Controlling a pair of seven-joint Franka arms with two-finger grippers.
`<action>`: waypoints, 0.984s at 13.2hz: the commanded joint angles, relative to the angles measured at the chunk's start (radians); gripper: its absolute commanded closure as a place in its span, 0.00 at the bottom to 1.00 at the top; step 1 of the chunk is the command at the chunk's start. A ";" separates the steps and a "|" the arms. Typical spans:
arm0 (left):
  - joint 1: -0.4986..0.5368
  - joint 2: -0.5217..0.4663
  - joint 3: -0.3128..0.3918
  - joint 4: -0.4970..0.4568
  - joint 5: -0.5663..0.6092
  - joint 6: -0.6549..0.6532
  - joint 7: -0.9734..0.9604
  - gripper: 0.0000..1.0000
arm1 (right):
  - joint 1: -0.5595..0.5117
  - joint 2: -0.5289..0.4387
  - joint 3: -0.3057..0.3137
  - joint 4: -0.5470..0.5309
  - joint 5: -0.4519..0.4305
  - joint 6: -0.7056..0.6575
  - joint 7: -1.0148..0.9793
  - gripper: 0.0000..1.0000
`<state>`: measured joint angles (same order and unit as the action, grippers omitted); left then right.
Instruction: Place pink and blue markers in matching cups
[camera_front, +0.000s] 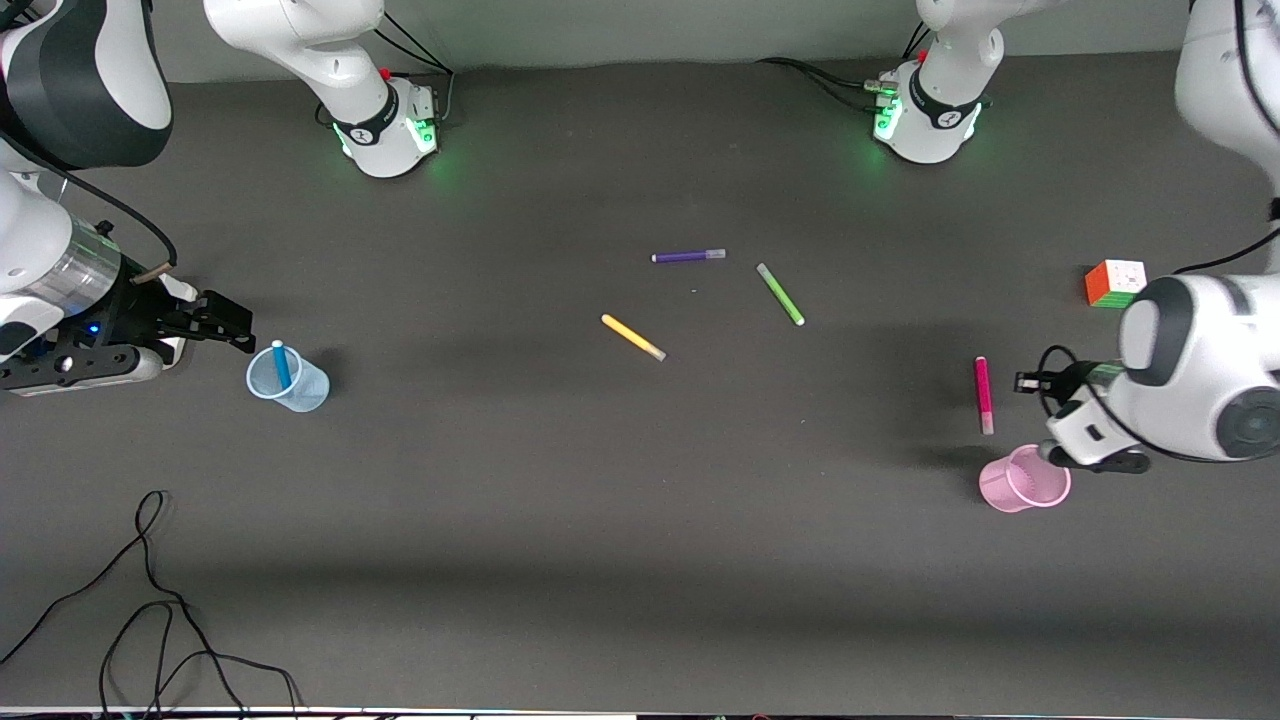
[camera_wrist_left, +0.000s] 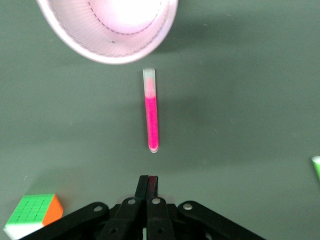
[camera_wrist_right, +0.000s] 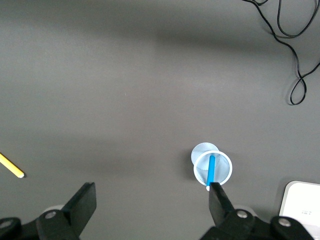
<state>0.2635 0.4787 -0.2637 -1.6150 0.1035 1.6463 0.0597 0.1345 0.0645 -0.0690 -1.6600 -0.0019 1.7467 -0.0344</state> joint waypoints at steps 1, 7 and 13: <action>-0.016 0.049 0.006 0.070 -0.016 -0.031 -0.001 1.00 | -0.003 0.006 0.002 0.016 -0.012 0.001 0.022 0.00; 0.002 0.094 0.007 -0.196 -0.012 0.369 -0.001 0.19 | -0.001 0.008 0.002 0.016 -0.026 0.001 0.021 0.00; 0.007 0.089 0.011 -0.292 0.011 0.500 0.018 0.36 | -0.003 0.005 -0.017 0.017 -0.026 -0.006 0.010 0.00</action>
<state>0.2687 0.6166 -0.2584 -1.8509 0.1031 2.1215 0.0620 0.1338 0.0647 -0.0876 -1.6600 -0.0134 1.7467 -0.0344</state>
